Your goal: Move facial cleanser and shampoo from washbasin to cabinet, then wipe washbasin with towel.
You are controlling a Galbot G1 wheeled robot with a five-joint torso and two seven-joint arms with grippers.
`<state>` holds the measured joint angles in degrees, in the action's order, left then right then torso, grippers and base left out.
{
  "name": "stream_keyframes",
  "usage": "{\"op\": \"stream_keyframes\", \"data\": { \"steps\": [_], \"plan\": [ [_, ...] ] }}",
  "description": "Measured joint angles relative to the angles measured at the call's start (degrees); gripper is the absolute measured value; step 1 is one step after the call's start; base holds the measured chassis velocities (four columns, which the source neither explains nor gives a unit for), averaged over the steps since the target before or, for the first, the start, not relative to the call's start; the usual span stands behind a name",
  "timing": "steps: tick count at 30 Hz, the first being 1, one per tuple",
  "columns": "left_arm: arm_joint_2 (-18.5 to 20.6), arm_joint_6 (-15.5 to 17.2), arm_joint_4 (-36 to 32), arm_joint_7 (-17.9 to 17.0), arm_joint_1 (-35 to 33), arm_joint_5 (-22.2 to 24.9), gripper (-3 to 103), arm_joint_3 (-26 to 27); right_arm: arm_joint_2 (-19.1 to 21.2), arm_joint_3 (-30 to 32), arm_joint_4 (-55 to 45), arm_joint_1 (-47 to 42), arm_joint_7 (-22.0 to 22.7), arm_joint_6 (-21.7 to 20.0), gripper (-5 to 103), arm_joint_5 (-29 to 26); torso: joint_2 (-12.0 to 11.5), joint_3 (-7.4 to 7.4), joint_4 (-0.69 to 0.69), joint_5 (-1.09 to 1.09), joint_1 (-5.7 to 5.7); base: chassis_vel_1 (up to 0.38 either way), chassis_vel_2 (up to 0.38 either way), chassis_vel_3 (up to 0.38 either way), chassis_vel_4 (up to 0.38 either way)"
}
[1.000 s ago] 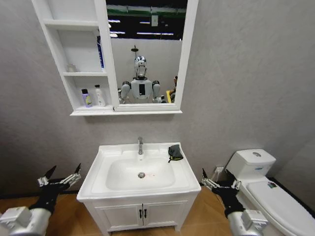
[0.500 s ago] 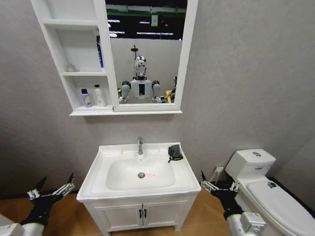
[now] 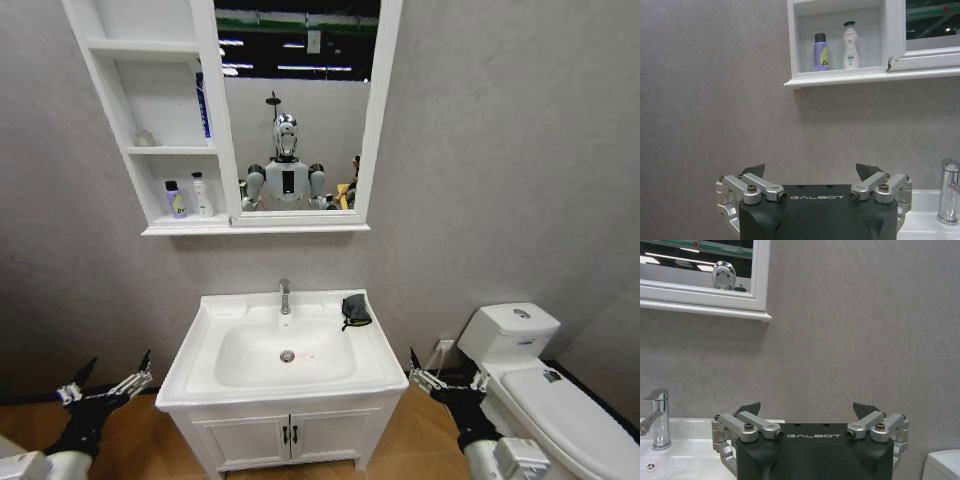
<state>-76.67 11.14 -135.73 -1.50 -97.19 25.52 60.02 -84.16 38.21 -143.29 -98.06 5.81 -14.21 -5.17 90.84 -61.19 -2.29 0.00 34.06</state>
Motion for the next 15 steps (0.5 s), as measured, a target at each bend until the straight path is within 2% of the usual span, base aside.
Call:
{"op": "stream_keyframes", "data": {
  "steps": [7,15],
  "plan": [
    [0.02,0.03,0.03,-0.03,0.05,0.04,100,-0.03,-0.13,-0.01,0.0,-0.2,-0.1,0.14,100,0.09,0.0,0.0,0.01,0.0,0.0,-0.049,0.051,0.059,-0.037],
    [0.05,0.07,0.07,-0.05,0.1,0.07,100,-0.07,-0.17,-0.12,0.32,-0.3,-0.16,0.21,100,0.16,-0.01,-0.01,0.0,0.0,0.01,-0.099,0.105,0.11,-0.116]
  ]
}}
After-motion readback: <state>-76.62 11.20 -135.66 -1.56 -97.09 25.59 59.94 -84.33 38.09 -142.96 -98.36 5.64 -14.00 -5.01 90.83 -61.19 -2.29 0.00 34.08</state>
